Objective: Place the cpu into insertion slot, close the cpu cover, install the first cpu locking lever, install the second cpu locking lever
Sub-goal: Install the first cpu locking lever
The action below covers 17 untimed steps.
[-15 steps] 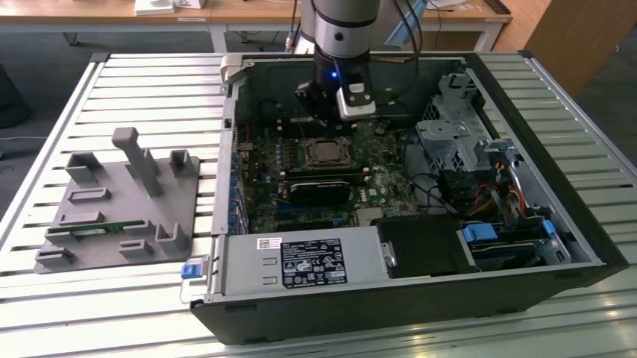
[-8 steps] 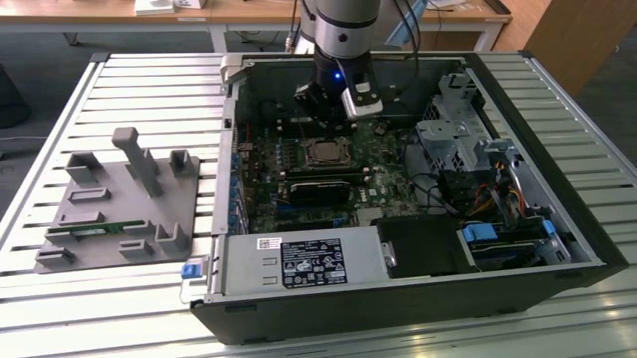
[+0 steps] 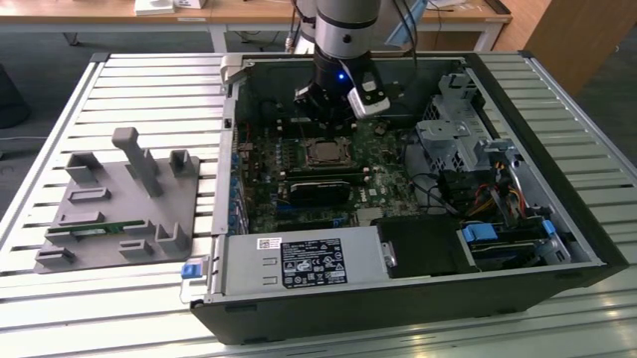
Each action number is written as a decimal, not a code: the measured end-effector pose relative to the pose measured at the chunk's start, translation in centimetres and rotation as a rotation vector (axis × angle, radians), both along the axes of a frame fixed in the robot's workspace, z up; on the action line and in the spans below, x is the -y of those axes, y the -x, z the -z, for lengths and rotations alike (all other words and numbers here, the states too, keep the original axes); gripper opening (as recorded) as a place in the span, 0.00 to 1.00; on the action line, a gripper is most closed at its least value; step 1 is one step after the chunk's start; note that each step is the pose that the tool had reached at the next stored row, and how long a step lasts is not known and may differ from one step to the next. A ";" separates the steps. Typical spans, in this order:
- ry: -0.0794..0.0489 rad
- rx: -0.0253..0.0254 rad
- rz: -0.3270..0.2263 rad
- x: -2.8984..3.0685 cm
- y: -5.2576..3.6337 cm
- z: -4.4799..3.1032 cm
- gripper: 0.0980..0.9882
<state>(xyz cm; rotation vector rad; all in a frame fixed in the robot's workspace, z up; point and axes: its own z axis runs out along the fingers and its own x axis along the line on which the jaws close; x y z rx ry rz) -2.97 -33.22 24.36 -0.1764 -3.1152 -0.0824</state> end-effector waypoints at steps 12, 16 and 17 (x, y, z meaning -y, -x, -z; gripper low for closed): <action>0.000 0.0042 -0.011 0.00 1.81 0.01 0.01; 0.000 0.0228 -0.011 0.00 2.84 0.01 0.01; 0.000 0.0289 -0.011 0.00 2.99 0.00 0.01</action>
